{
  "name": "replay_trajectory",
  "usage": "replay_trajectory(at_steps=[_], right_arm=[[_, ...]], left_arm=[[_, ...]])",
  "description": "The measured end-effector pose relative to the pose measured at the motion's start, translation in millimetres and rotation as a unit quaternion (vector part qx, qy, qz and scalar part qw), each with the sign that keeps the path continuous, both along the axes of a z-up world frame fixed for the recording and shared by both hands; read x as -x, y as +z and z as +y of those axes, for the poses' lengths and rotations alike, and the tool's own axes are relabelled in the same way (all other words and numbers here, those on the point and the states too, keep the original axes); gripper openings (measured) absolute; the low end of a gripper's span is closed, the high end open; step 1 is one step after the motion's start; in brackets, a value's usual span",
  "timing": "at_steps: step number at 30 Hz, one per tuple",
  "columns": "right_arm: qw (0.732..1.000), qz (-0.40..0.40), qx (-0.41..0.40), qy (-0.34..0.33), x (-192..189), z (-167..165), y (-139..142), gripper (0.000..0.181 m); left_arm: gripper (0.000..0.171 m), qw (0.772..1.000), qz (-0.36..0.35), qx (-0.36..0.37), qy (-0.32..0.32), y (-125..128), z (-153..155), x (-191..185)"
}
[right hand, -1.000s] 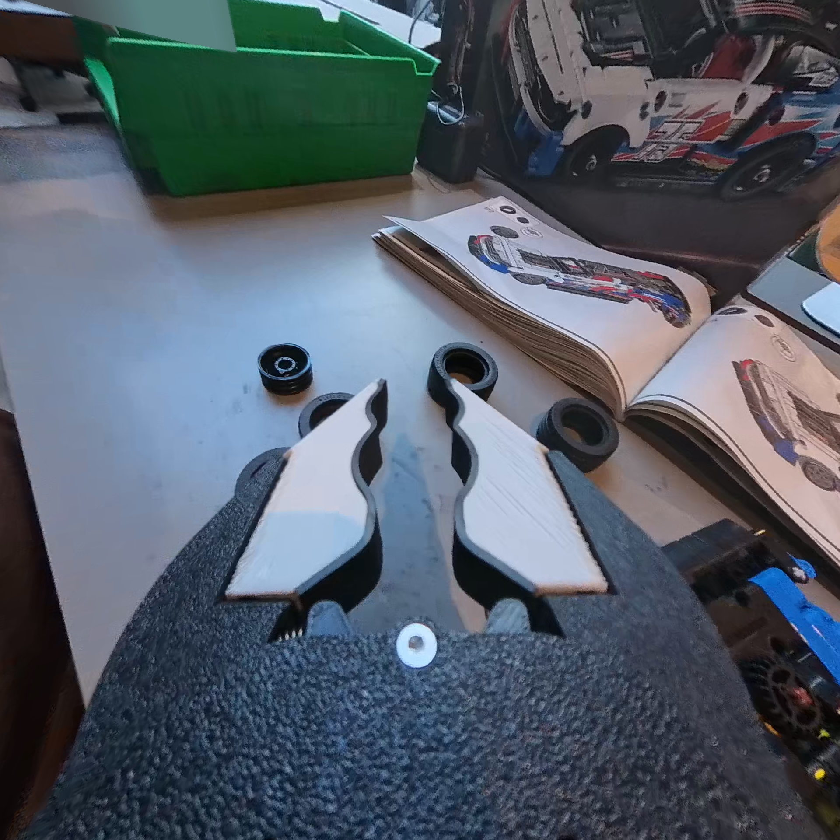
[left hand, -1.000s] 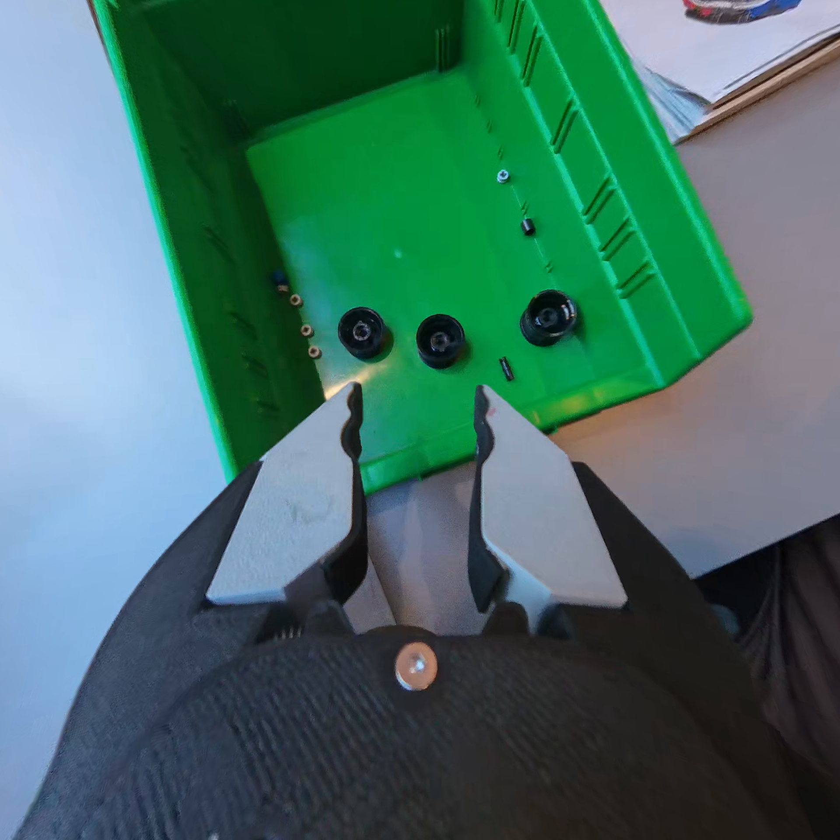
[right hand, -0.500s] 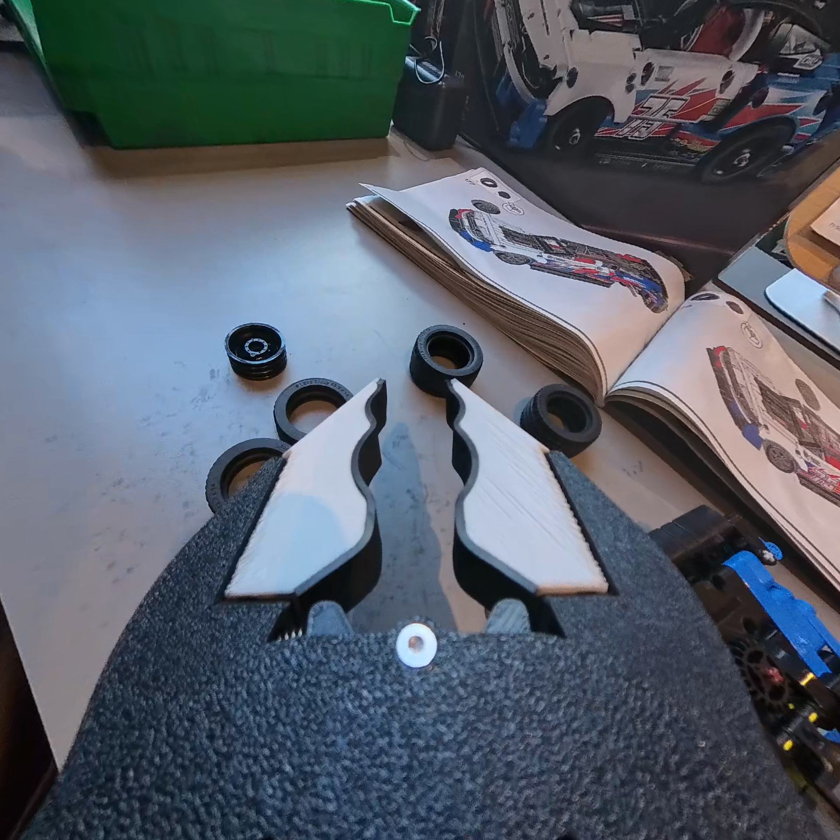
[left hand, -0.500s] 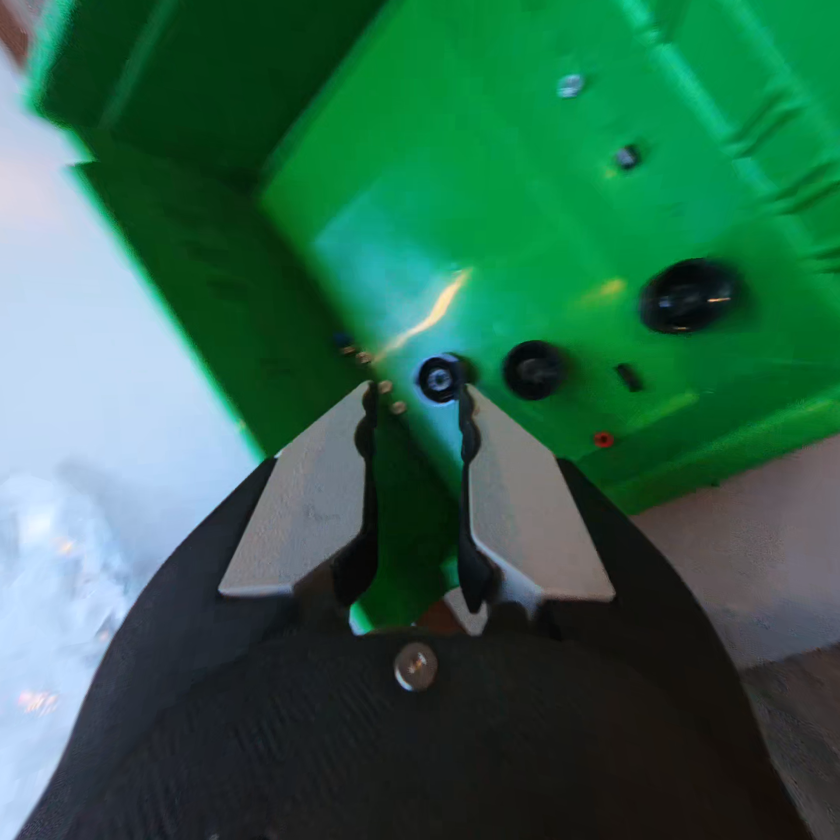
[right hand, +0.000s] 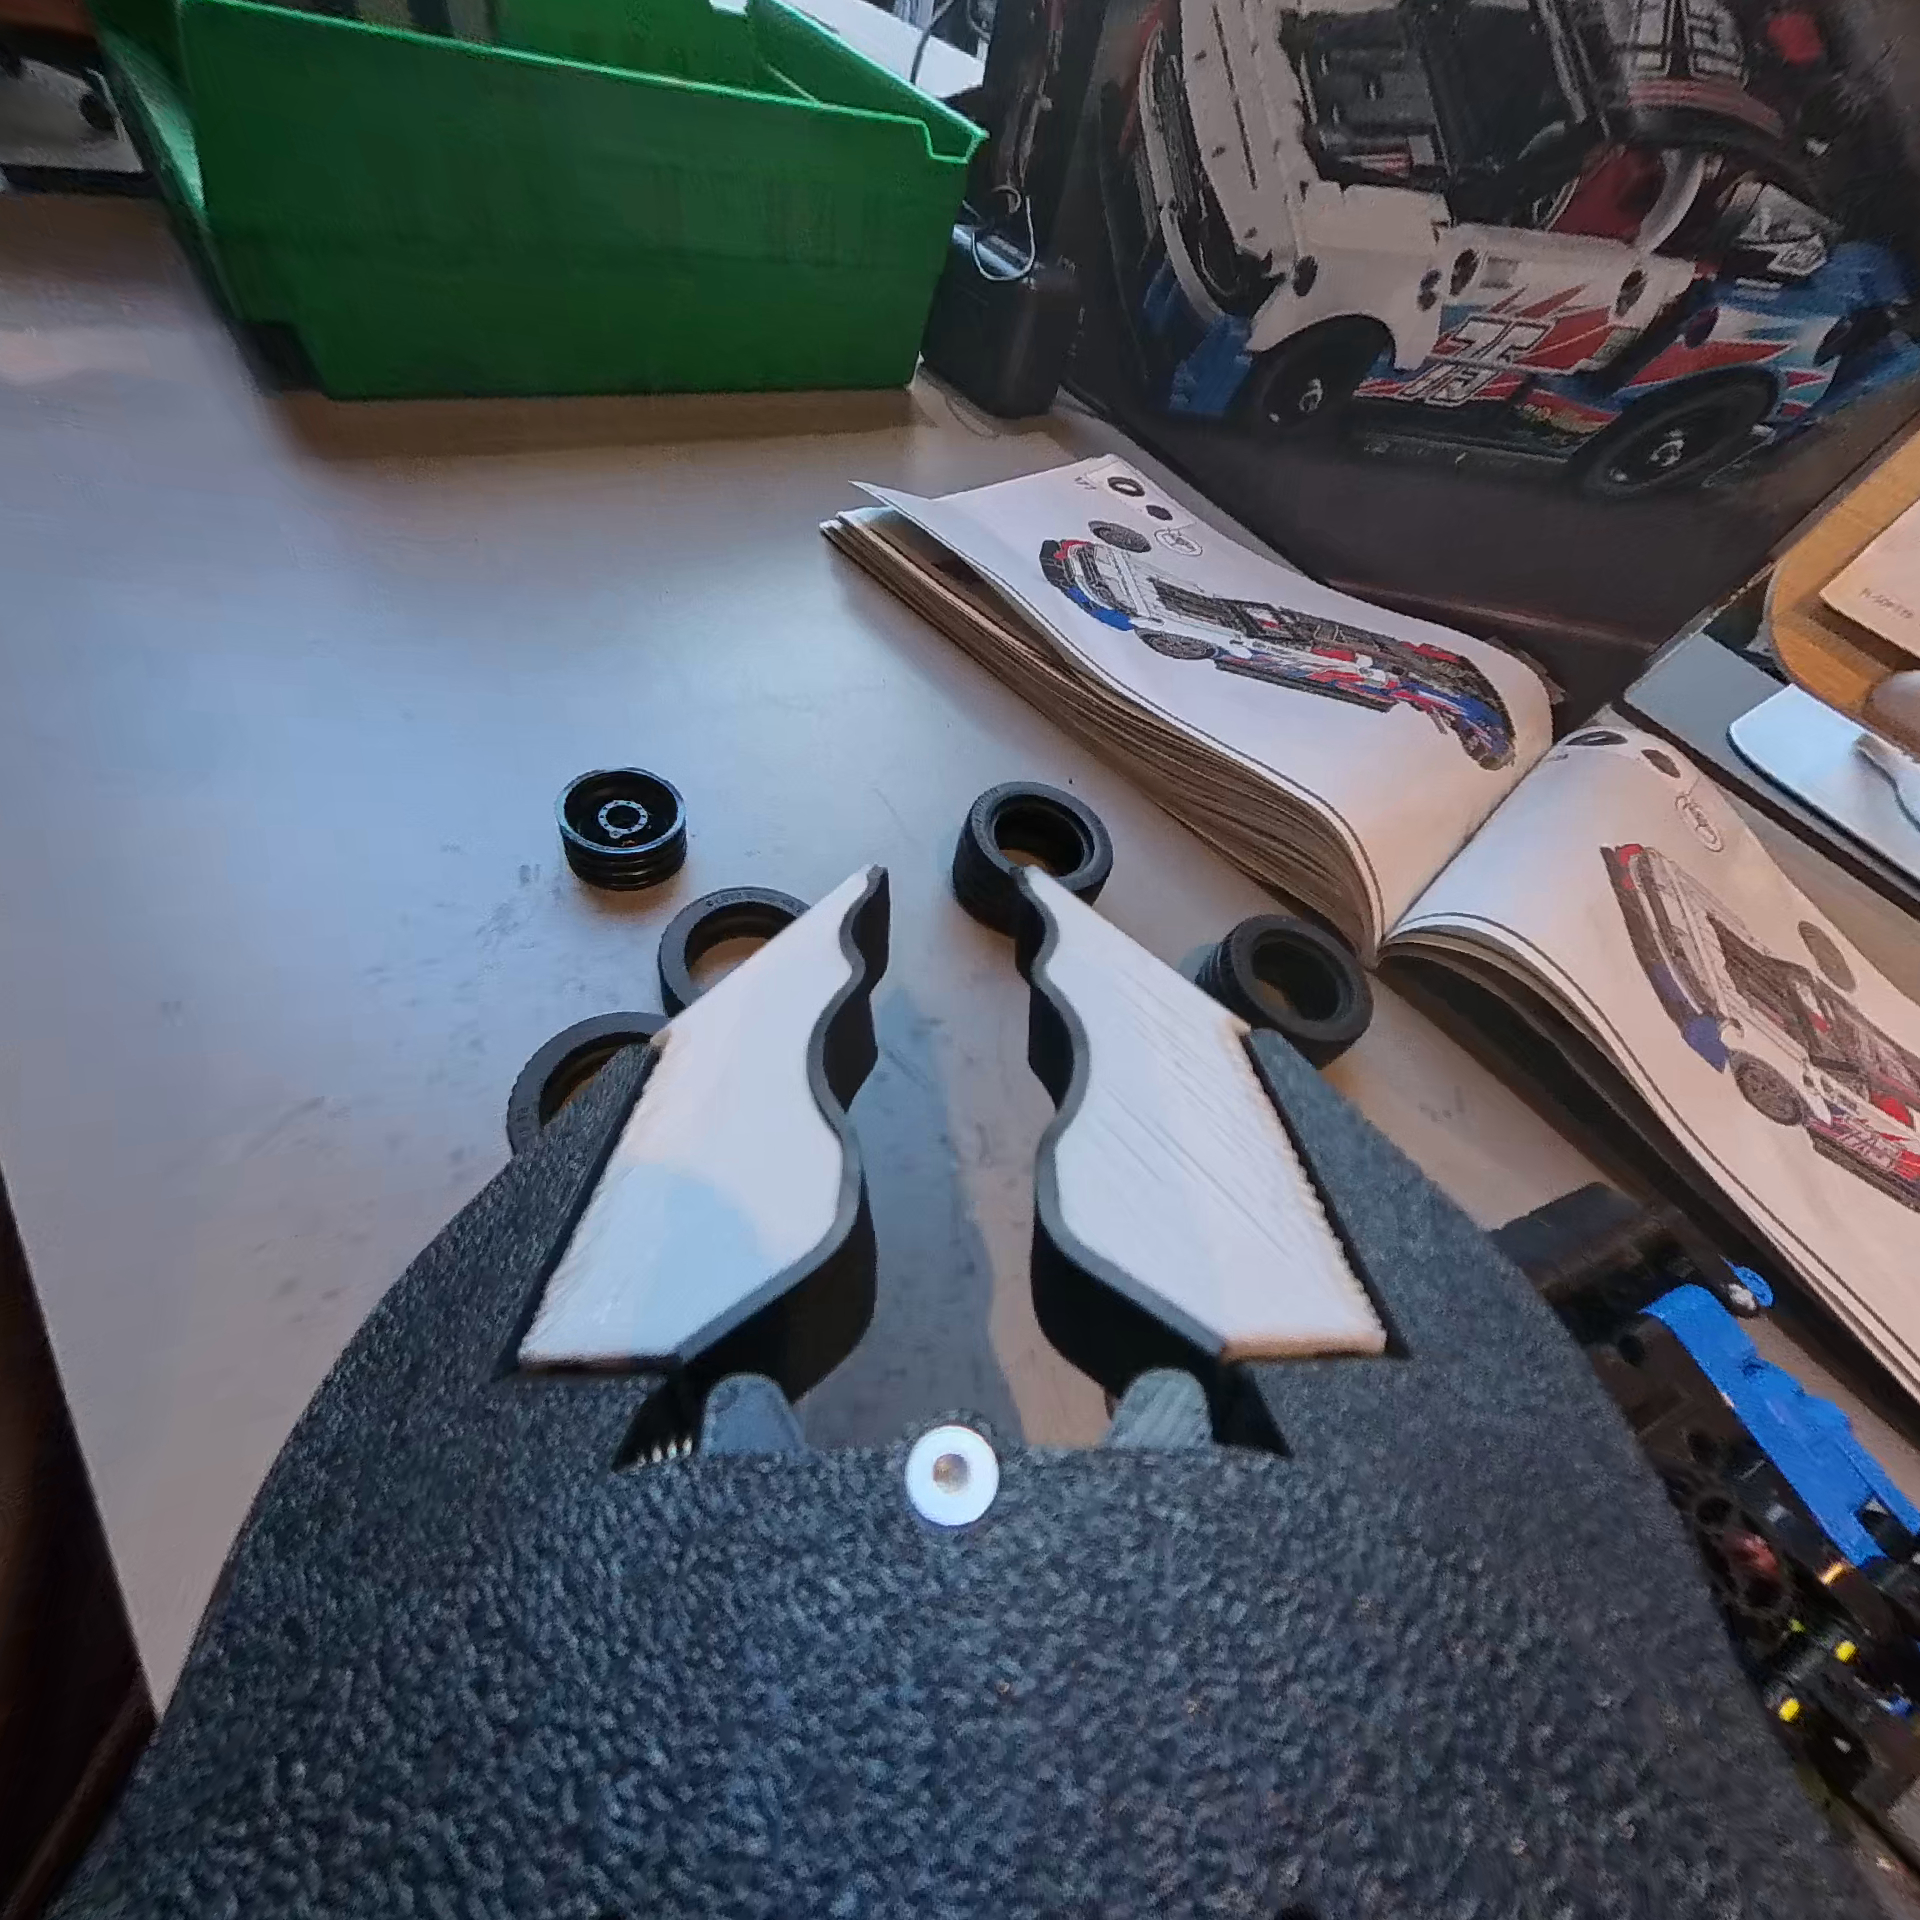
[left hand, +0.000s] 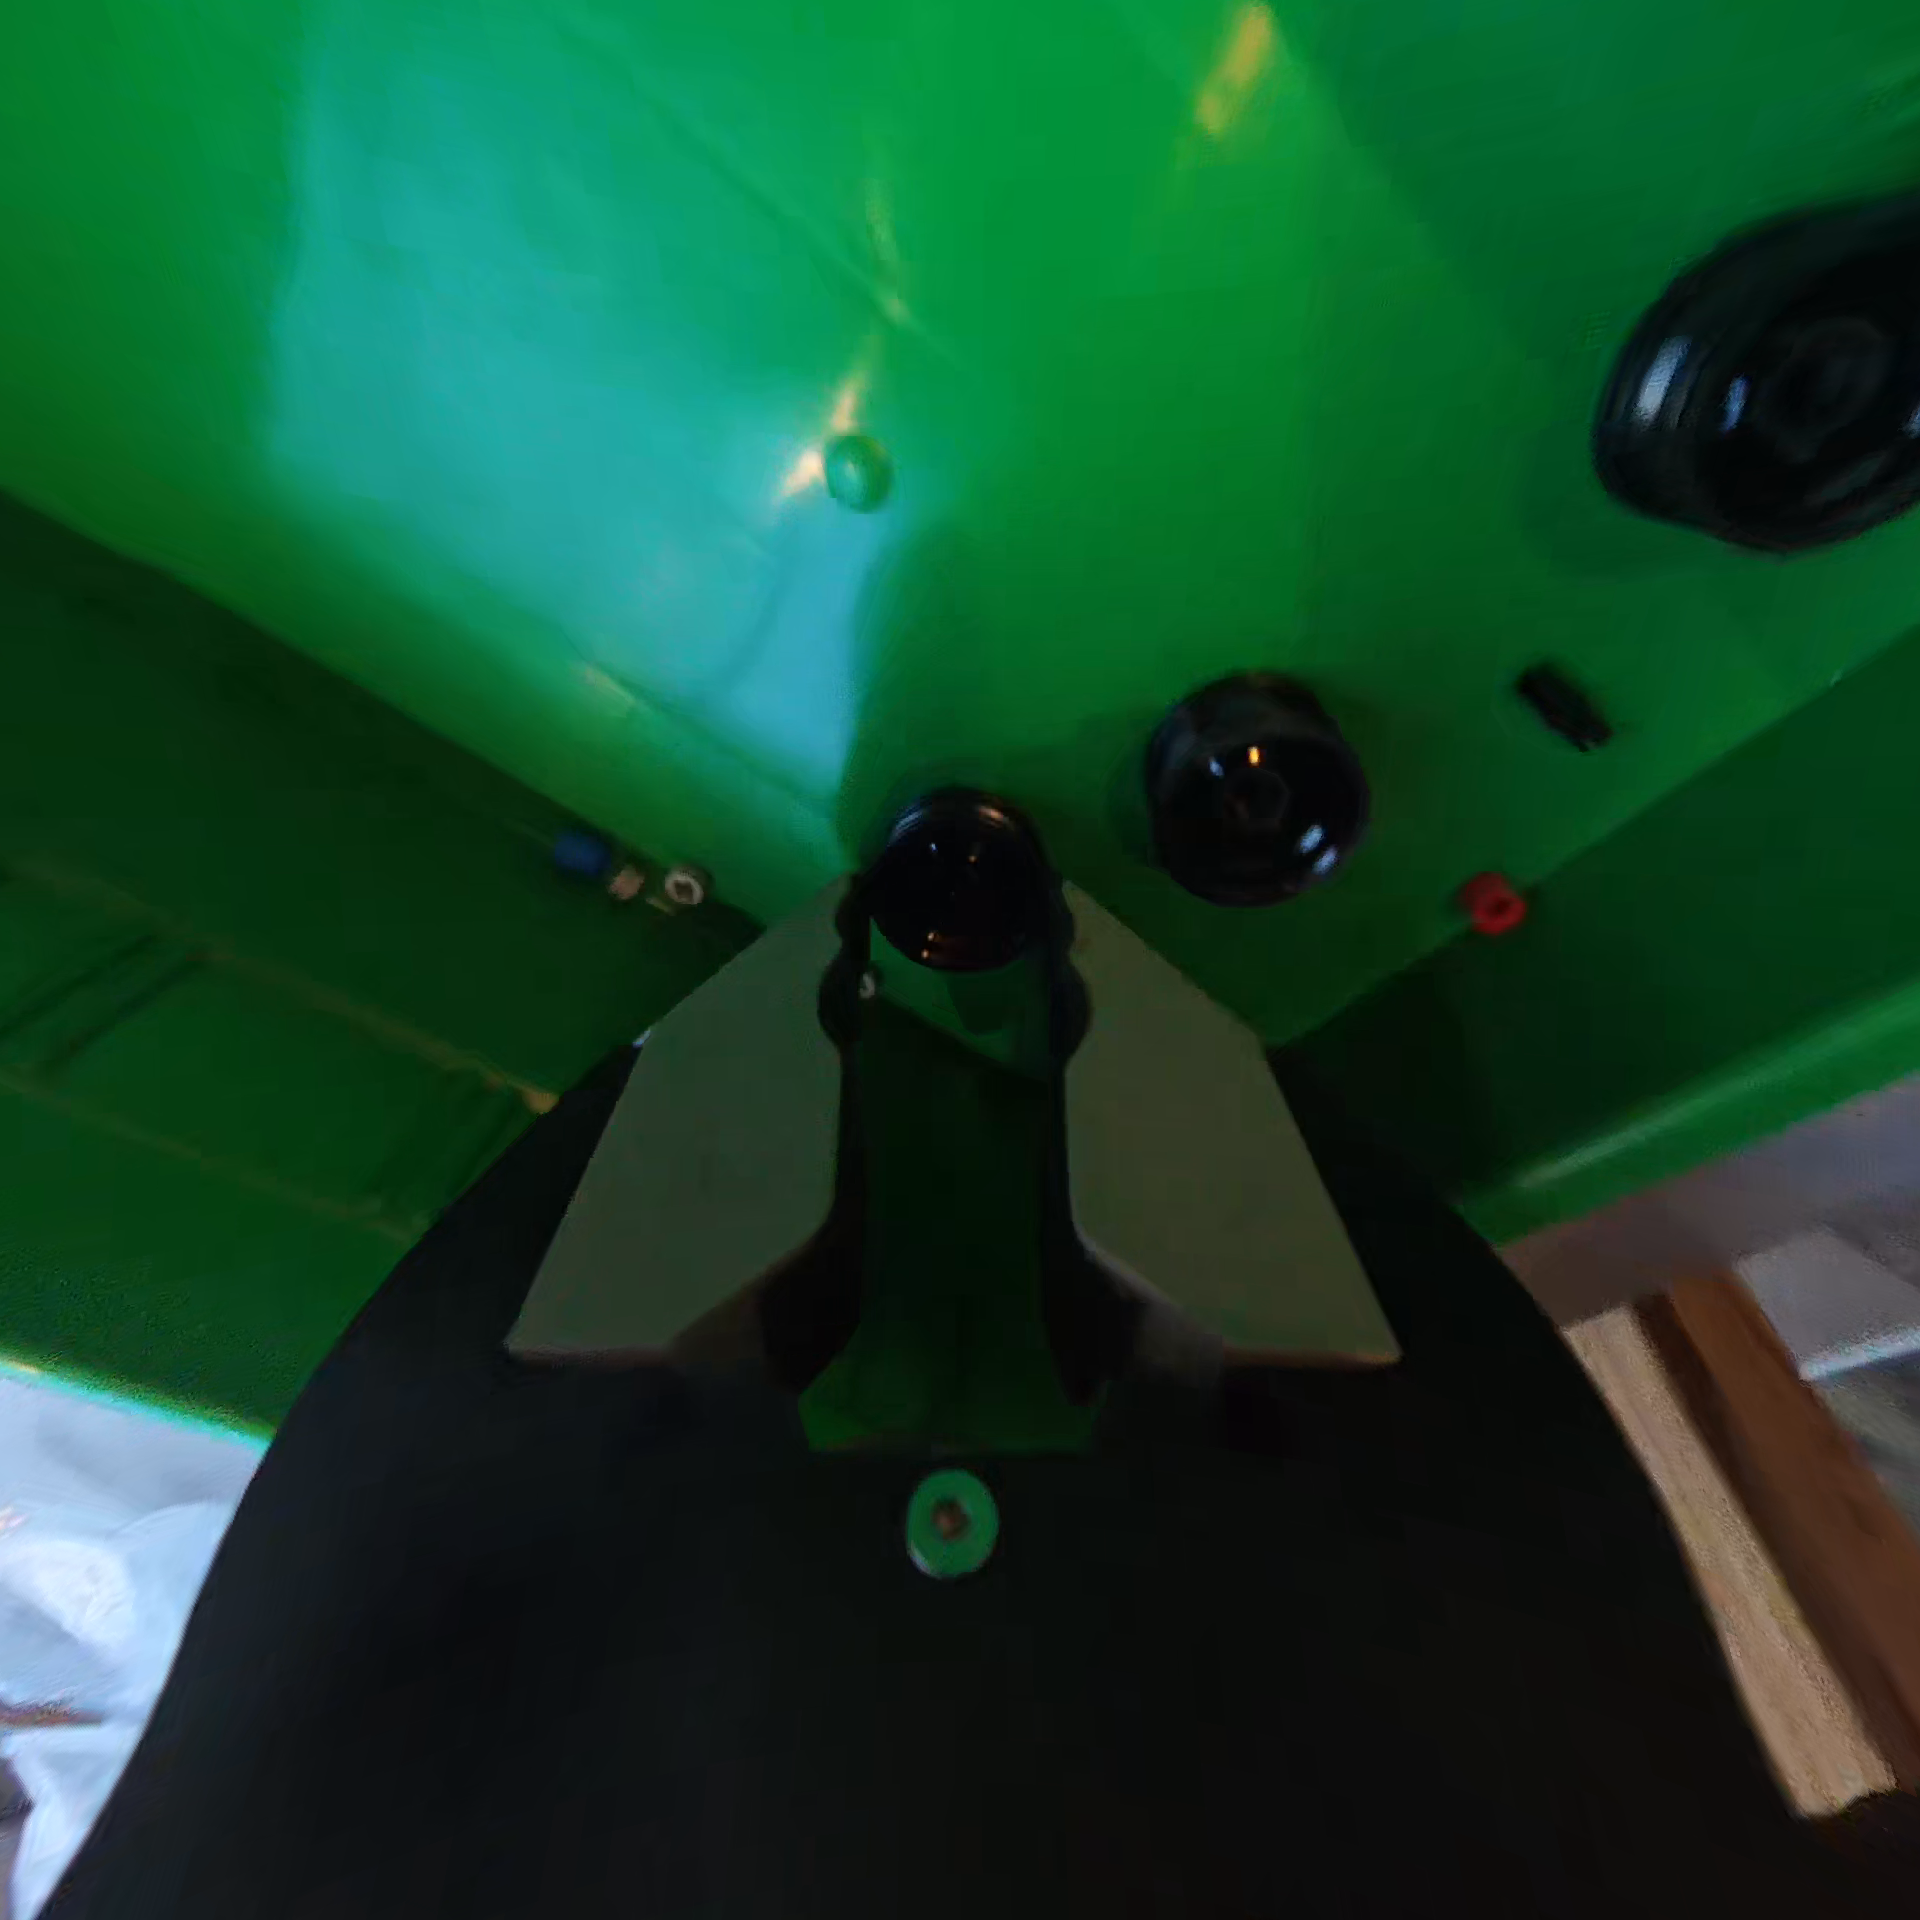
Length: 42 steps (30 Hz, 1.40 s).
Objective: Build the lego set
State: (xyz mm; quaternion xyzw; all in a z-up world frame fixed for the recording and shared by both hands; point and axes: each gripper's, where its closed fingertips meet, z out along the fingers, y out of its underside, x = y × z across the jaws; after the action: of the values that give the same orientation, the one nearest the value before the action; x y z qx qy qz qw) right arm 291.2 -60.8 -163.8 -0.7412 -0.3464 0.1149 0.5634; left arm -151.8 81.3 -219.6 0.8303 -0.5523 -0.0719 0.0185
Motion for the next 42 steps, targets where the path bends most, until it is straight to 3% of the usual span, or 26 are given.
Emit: replay_trajectory(at_steps=[4,7,9,11,13,15,17,19,21,25,30,33,37,42], right_arm=[[1.000,0.007,-0.014,0.010,2.2,-4.4,5.6,0.020],[0.999,0.031,-0.006,0.025,3.8,-14.1,9.6,0.019],[0.998,0.046,0.019,0.036,3.1,-24.6,6.8,0.022],[0.997,0.054,0.028,0.043,0.3,-36.1,7.2,0.024],[0.995,0.063,0.043,0.059,0.2,-49.3,6.7,0.026],[0.991,0.082,0.061,0.080,2.6,-63.1,7.9,0.028],[0.988,0.090,0.073,0.101,4.5,-75.2,9.7,0.033],[0.987,0.072,0.087,0.115,3.2,-85.2,7.7,0.035],[0.987,0.059,0.090,0.124,-0.4,-92.9,7.0,0.035],[0.988,0.036,0.104,0.108,-12.1,-95.9,-4.6,0.032],[0.985,-0.004,0.135,0.106,-26.5,-93.3,-28.2,0.033],[0.979,-0.029,0.170,0.105,-30.0,-92.7,-41.1,0.027],[0.977,-0.056,0.179,0.100,-32.5,-90.8,-48.2,0.031],[0.977,-0.072,0.168,0.105,-29.8,-86.1,-45.1,0.041]], left_arm=[[0.031,0.999,0.012,-0.016,0.027,5.7,8.7,2.9],[0.031,0.990,-0.008,-0.111,0.083,48.5,23.1,0.6],[0.030,0.974,-0.123,-0.165,0.097,96.3,11.3,-48.5],[0.030,0.952,-0.248,-0.175,0.028,136.9,-31.8,-130.4],[0.030,0.930,-0.322,-0.165,-0.064,147.5,-87.3,-217.7],[0.030,0.904,-0.387,-0.122,-0.136,128.0,-143.5,-303.0],[0.030,0.893,-0.414,-0.069,-0.163,86.7,-184.9,-363.3],[0.031,0.910,-0.373,-0.035,-0.179,37.4,-208.1,-390.8],[0.030,0.927,-0.322,-0.049,-0.183,11.3,-211.3,-402.3],[0.030,0.915,-0.347,-0.022,-0.206,19.4,-230.6,-434.1],[0.030,0.924,-0.307,-0.009,-0.229,5.7,-226.5,-459.6],[0.049,0.929,-0.277,-0.006,-0.244,-8.4,-229.1,-458.9],[0.051,0.920,-0.290,-0.032,-0.263,5.4,-231.5,-452.7],[0.051,0.921,-0.301,-0.062,-0.239,19.4,-214.9,-418.5]])
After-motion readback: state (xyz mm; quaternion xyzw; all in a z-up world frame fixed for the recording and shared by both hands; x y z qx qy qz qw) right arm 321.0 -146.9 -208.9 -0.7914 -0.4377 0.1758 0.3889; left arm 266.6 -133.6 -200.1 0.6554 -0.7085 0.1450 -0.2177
